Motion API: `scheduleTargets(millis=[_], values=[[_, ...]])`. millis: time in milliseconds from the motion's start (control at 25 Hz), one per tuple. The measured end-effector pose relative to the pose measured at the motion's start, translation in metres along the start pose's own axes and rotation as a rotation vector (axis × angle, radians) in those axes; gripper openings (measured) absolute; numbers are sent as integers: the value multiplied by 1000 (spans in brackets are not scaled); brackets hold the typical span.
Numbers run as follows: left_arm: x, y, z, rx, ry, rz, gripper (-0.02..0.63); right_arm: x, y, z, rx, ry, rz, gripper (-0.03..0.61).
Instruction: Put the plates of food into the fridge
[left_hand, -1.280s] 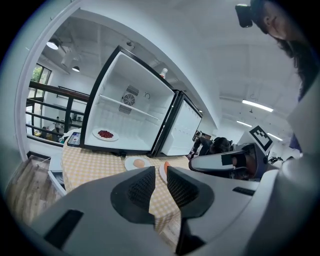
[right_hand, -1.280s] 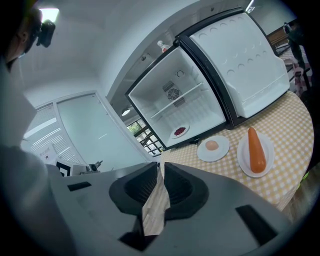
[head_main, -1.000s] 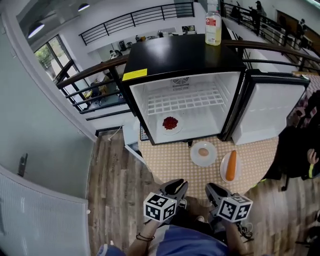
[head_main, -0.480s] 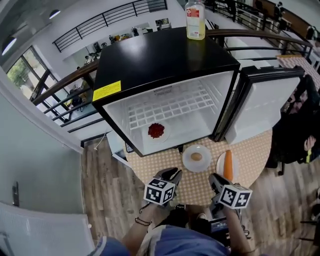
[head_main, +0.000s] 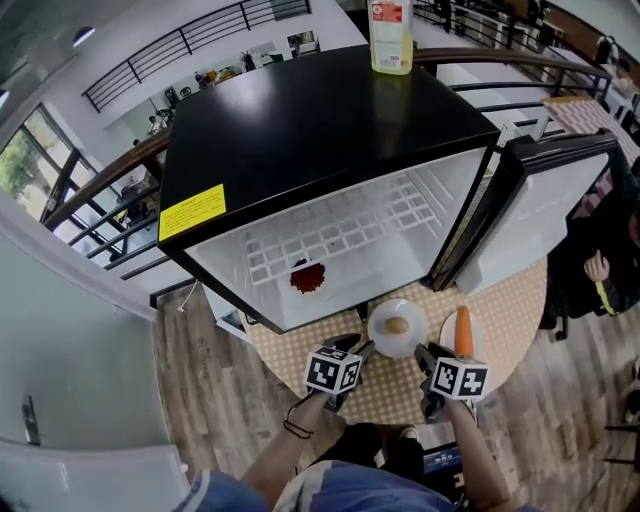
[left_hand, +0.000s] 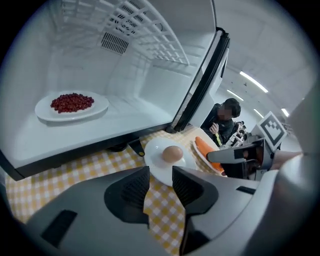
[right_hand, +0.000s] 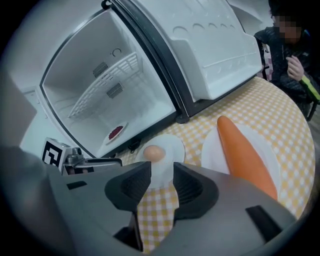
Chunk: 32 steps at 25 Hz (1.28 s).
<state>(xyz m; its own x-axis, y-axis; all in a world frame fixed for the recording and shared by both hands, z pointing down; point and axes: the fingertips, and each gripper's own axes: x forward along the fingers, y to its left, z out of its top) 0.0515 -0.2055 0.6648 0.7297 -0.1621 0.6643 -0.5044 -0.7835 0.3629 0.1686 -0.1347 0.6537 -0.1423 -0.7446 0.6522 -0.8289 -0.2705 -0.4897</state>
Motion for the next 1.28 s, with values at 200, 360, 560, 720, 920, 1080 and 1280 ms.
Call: scheduleTargets(millis=[200,360,560,720,920,1080,1280], values=[[15,11,4,-75,6,-32,150,19,-10,-9,9,31,-32,170],[23,19,6,-79,-1,-22,150,27,-15,-13,7,36,-54,175],[32,22,5,-76,23,-31,150,35,-19,-6,-5,22,-63,175],[40,19,-2,-43,66,-33,150,40,-18,-3,-20,24,-89,175],[43,19,-3,-13,81,-10,149,41,-20,-7,-89,39,-133,147],[42,19,-5,-38,92,-16,128,39,-29,-11,41,27,-118,76],[32,5,-17,-46,90,-69,110,25,-35,-20,112,55,-119,41]])
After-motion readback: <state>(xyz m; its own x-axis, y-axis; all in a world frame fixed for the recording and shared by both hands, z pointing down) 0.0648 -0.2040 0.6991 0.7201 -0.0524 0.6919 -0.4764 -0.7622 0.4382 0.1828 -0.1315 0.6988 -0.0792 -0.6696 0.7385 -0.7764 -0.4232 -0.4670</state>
